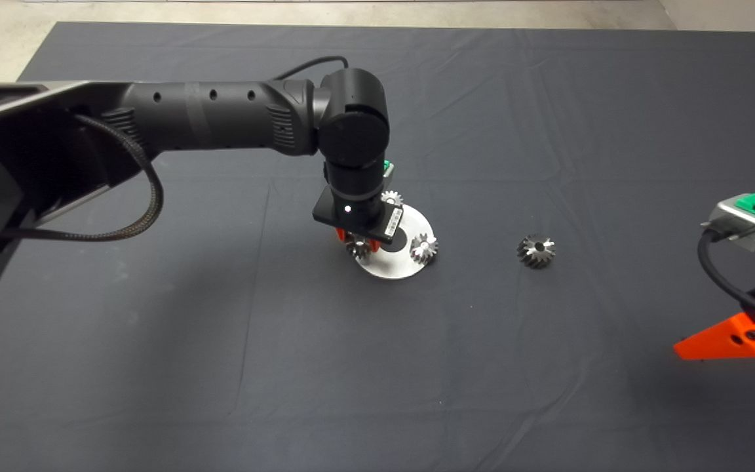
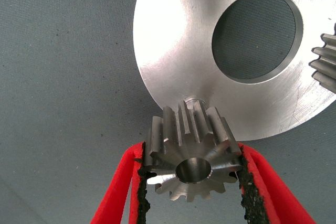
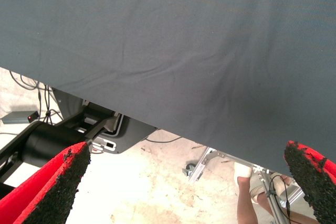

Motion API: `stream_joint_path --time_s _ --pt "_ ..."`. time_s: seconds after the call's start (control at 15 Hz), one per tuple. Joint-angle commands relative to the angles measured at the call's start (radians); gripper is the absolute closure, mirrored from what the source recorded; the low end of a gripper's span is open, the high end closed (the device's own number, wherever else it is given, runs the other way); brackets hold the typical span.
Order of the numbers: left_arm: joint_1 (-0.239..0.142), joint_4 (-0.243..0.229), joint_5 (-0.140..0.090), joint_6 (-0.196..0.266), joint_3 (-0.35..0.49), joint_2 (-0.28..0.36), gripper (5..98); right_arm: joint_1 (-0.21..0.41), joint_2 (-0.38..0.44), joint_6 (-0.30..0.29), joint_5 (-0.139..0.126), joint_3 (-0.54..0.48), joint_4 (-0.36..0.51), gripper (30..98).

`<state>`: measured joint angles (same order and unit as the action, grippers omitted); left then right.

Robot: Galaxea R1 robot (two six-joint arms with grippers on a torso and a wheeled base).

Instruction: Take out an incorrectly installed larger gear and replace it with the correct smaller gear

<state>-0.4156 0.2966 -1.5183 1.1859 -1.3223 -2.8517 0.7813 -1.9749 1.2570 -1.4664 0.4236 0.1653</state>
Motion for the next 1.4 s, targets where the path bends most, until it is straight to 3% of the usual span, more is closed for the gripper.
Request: stream_joint_path --time_s 0.0,1.07,1.33 --pt "-0.019 0.005 -0.010 0.007 0.014 -0.005 69.1 0.020 0.002 -0.004 0.001 -0.005 0.034 30.9" --pt "-0.019 0.006 -0.002 0.015 0.005 -0.013 69.1 0.020 0.011 -0.004 0.001 -0.007 0.034 30.9" --pt "0.000 0.007 -0.002 0.017 0.003 -0.006 69.1 0.020 0.011 -0.004 0.001 -0.008 0.034 30.9"
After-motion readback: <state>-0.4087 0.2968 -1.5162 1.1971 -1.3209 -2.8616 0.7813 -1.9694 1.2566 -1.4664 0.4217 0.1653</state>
